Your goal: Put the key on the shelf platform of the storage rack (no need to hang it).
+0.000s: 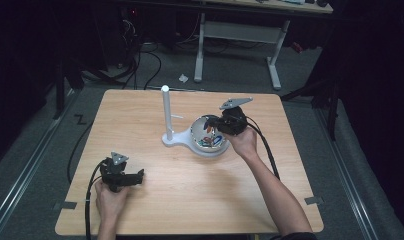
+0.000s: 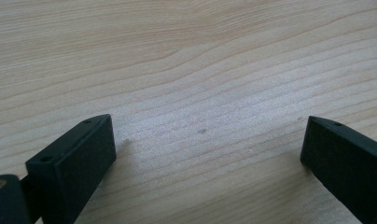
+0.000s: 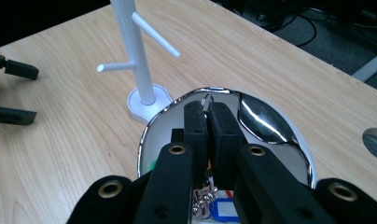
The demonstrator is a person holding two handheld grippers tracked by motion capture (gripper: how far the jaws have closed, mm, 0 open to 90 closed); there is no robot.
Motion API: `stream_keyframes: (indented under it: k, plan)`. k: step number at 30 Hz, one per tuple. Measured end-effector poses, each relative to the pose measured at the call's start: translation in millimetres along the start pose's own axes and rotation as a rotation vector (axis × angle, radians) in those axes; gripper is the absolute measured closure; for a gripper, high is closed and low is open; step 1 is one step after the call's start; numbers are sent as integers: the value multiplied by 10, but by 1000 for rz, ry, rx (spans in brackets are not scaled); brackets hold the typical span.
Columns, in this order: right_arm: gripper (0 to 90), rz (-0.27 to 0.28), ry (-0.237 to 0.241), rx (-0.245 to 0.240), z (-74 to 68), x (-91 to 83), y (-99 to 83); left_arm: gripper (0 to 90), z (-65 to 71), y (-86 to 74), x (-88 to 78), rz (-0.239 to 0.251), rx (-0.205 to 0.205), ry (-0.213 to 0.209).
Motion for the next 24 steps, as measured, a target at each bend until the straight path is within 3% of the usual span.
stream_keyframes:
  k: [5,6,11,24]
  plan:
    - [870,-5,-11,-7,14,19,-50,35,0,0,0,0,-1,1]
    - [870,-27,-19,-13,19,53,-113,35,0,0,0,0,0,0]
    - [870,-36,-18,13,43,122,-243,35,0,0,0,0,-1,1]
    - [864,-48,-27,24,67,134,-331,35,0,0,0,0,0,0]
Point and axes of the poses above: each handheld gripper's, and its own axes: x roughly forward along the jaws, y roughly out of its top, z roughly to its right, the point moved 10 cm from there along x, roughly forward along the jaws, and after that the axes turned 8 degrees about -x, right-handed, at the moved point
